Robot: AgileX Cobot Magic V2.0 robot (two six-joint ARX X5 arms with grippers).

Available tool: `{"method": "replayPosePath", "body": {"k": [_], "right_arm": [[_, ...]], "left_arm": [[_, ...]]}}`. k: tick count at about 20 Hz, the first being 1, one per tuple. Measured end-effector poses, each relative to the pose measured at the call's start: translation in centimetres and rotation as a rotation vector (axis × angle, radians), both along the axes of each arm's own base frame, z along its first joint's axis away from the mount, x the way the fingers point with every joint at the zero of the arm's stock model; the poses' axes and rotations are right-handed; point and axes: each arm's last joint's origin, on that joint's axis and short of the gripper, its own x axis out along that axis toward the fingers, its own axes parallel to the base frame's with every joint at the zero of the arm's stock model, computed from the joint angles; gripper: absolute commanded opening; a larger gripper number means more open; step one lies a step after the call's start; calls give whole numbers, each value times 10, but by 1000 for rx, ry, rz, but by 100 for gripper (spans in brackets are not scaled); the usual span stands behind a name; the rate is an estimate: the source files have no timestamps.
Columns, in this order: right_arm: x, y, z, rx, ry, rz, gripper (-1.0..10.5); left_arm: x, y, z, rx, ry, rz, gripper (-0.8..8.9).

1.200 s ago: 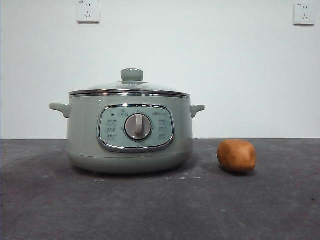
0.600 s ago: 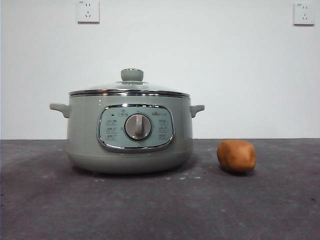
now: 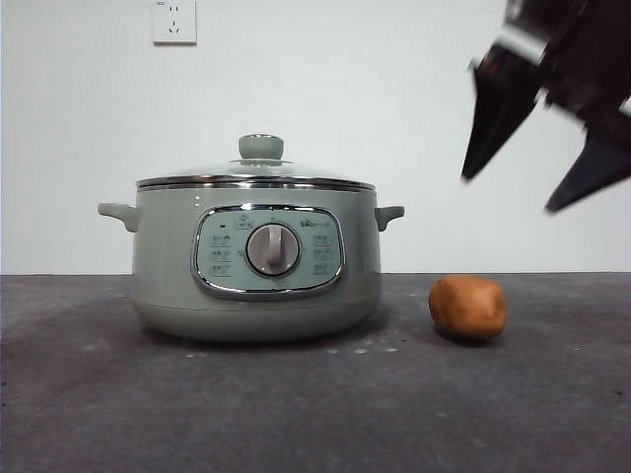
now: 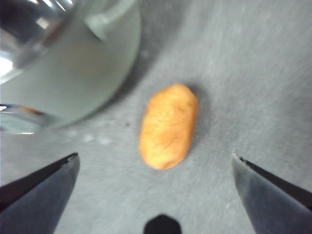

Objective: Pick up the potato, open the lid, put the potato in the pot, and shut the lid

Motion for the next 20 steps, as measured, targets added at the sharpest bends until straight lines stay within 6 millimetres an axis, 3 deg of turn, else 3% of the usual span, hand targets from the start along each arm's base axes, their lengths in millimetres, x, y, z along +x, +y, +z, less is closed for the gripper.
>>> {"method": "replayPosePath", "body": {"k": [4, 11, 15, 18, 20], "right_arm": [[20, 15, -32, -78, 33, -9, 567], [38, 33, -69, -122, 55, 10, 556], [42, 37, -77, -128, 56, 14, 364], [44, 37, -82, -131, 65, 14, -23], [45, 38, -81, -113, 56, 23, -10]], "left_arm": [[7, 0, -2, 1, 28, 0, 629], [13, 0, -3, 2, 50, 0, 629], [13, 0, -3, 1, 51, 0, 629], [13, 0, -3, 2, 51, 0, 629], [13, 0, -3, 1, 51, 0, 629]]}}
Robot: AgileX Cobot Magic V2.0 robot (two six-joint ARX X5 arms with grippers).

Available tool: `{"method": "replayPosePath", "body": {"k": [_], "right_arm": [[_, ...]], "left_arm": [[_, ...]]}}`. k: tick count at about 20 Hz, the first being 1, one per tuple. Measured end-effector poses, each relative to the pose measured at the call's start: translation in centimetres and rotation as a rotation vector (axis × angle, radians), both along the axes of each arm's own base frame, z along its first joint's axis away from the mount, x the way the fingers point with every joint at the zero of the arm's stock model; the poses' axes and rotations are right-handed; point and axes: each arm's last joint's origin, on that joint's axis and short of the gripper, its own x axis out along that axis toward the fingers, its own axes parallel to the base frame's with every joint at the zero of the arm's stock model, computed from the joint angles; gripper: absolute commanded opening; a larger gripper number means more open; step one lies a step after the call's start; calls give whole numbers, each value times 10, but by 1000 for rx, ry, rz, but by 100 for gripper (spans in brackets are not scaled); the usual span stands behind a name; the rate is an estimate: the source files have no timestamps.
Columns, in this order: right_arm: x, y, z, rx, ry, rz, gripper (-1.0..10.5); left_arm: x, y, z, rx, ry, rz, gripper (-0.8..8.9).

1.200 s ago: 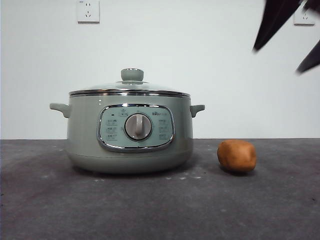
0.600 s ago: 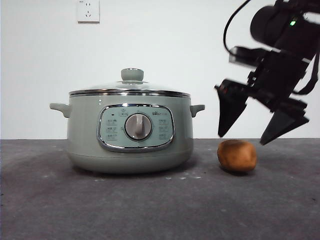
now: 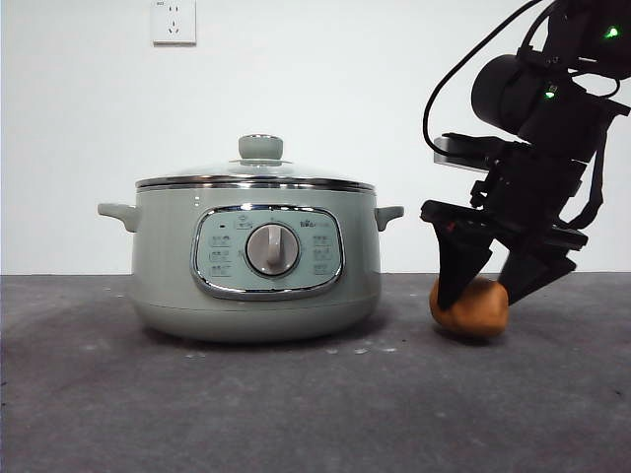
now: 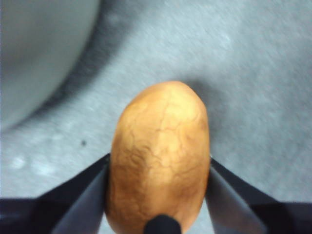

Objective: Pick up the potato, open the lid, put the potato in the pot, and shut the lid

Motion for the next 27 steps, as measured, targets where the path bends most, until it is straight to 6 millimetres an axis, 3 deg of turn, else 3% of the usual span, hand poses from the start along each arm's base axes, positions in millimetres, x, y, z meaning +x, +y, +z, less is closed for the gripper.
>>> {"method": "replayPosePath", "body": {"k": [5, 7, 10, 14, 17, 20, 23, 27], "right_arm": [[-2, 0, 1, 13, 16, -21, -11], [-8, -3, 13, 16, 18, -26, -11], [-27, -9, 56, 51, -74, -27, -11], [-71, -24, 119, 111, -229, -23, -11], [-112, -38, 154, 162, -319, -6, -11], [-146, -49, 173, 184, -376, -2, -11], [-169, -57, 179, 183, -374, -2, -11], [-184, -62, 180, 174, -349, -3, -11]], "left_arm": [[4, 0, -1, 1, 14, 0, 629], [8, 0, -2, 1, 28, 0, 628], [18, -1, -2, -14, 25, -27, 628], [40, -7, -1, -24, 26, -75, 627], [68, -18, 10, -23, 15, -131, 626], [102, -35, 21, -3, 24, -169, 626], [140, -58, 27, 34, 42, -188, 626], [191, -90, 16, 118, 88, -199, 626]]}}
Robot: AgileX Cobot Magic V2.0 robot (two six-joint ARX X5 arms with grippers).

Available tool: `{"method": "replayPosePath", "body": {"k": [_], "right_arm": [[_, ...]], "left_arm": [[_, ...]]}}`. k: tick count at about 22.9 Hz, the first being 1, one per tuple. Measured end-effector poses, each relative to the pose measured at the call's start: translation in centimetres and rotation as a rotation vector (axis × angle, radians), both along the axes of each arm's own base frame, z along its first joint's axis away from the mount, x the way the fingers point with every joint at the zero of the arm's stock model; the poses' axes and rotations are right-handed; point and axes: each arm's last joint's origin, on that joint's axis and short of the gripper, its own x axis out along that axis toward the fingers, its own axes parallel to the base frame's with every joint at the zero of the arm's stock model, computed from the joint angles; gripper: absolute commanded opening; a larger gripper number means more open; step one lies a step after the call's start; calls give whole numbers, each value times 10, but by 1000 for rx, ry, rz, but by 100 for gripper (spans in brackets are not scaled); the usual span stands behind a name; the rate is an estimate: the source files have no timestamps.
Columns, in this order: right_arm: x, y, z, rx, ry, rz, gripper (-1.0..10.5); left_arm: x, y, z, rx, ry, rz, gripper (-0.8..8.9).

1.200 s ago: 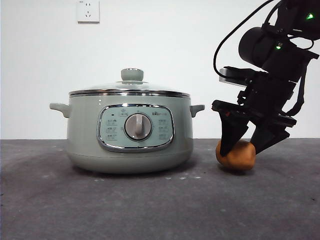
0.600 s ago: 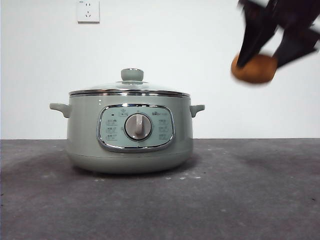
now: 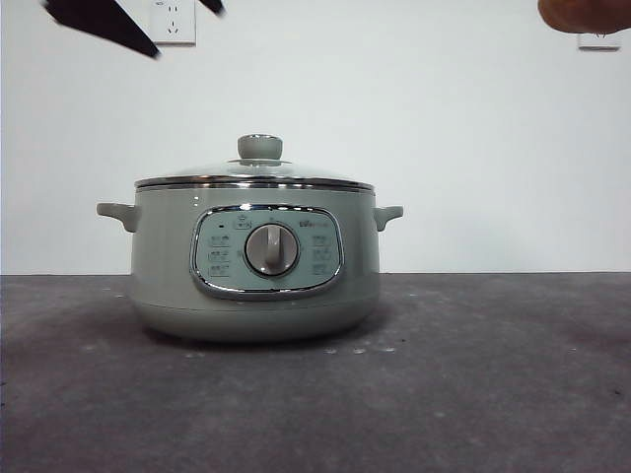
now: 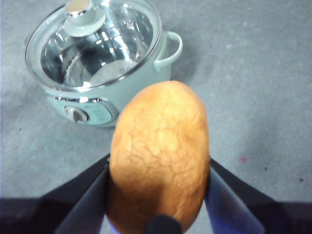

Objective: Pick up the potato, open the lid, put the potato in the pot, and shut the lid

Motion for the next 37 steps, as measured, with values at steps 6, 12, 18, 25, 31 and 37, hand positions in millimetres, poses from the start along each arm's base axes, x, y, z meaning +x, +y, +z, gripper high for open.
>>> {"method": "replayPosePath", "body": {"k": [6, 12, 18, 25, 31, 37], "right_arm": [[-2, 0, -1, 19, 23, 33, -11], [-2, 0, -1, 19, 23, 33, -11], [-2, 0, -1, 19, 22, 33, -11], [-2, 0, -1, 19, 22, 34, -11], [-2, 0, -1, 19, 22, 34, -11], [-2, 0, -1, 19, 22, 34, -11]], "left_arm": [[47, -40, -36, 68, 15, -17, 626], [63, -52, -54, 96, 3, -6, 625], [69, -59, -69, 120, 35, -7, 625], [70, -61, -72, 125, 45, -11, 491], [70, -61, -72, 124, 45, -11, 398], [70, -62, -72, 125, 50, -14, 398]]}}
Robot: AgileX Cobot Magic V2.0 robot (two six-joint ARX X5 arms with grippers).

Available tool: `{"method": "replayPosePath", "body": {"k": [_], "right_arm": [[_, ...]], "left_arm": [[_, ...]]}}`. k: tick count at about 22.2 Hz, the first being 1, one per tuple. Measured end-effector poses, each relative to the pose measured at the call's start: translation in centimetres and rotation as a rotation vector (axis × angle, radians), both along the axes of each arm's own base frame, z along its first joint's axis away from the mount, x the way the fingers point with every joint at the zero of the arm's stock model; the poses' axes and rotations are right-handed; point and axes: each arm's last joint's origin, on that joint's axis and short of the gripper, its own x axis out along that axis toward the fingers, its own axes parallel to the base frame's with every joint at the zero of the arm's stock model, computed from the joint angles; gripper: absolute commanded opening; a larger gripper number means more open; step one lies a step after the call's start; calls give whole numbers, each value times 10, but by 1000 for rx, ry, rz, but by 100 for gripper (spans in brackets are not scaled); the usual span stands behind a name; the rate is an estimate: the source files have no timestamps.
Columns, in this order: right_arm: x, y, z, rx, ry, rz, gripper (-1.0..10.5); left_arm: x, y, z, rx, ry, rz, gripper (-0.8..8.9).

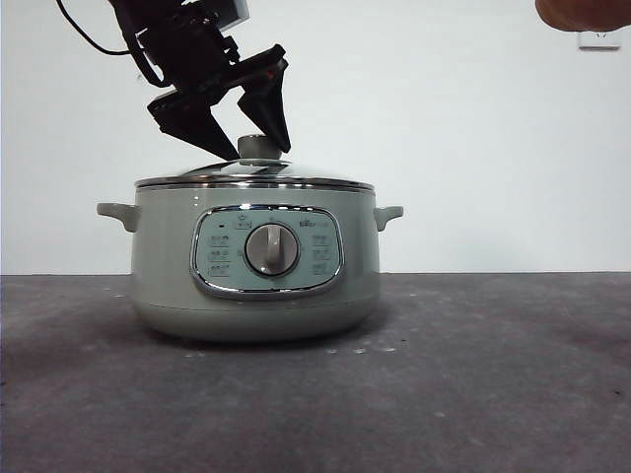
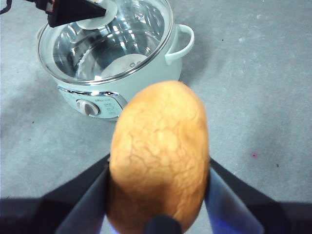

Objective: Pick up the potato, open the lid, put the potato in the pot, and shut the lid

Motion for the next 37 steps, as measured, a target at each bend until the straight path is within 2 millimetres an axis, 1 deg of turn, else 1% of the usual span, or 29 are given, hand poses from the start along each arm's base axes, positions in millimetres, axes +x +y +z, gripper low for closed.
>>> {"method": "replayPosePath", "body": {"k": [2, 7, 10, 11, 16, 20, 22, 24, 25, 27, 30, 32, 35, 37], "right_arm": [[0, 0, 0, 0, 0, 0, -11], [0, 0, 0, 0, 0, 0, -11], [0, 0, 0, 0, 0, 0, -11], [0, 0, 0, 0, 0, 0, -11], [0, 0, 0, 0, 0, 0, -11], [0, 0, 0, 1, -4, 0, -11], [3, 1, 3, 12, -35, 0, -11], [7, 3, 4, 19, -53, 0, -11], [12, 4, 3, 21, -58, 2, -11], [25, 10, 1, 44, -60, 31, -11], [52, 21, -3, 99, -83, 95, -12], [73, 30, -11, 112, -76, 115, -12], [108, 49, -21, 93, -2, 139, -12], [132, 69, -19, 84, 17, 171, -12]], "left_arm": [[-1, -1, 0, 0, 1, -3, 393], [-1, -2, 0, -5, 3, -10, 209], [-1, -3, 0, -4, 3, -12, 20], [-1, -3, 0, -3, 3, -12, -12], [-1, -3, 0, -4, 2, -12, -8], [-3, -1, 6, -5, 2, -12, -8], [-9, 2, 20, -20, -18, -14, -8], [-21, 9, 45, -48, -84, -11, -8], [-29, 15, 60, -65, -123, -6, -8], [-44, 29, 83, -91, -177, 8, -8], [-65, 58, 104, -93, -197, 65, -8], [-82, 79, 118, -81, -216, 98, -8], [-119, 106, 141, -78, -272, 128, -8], [-143, 117, 151, -86, -289, 134, -8]]}}
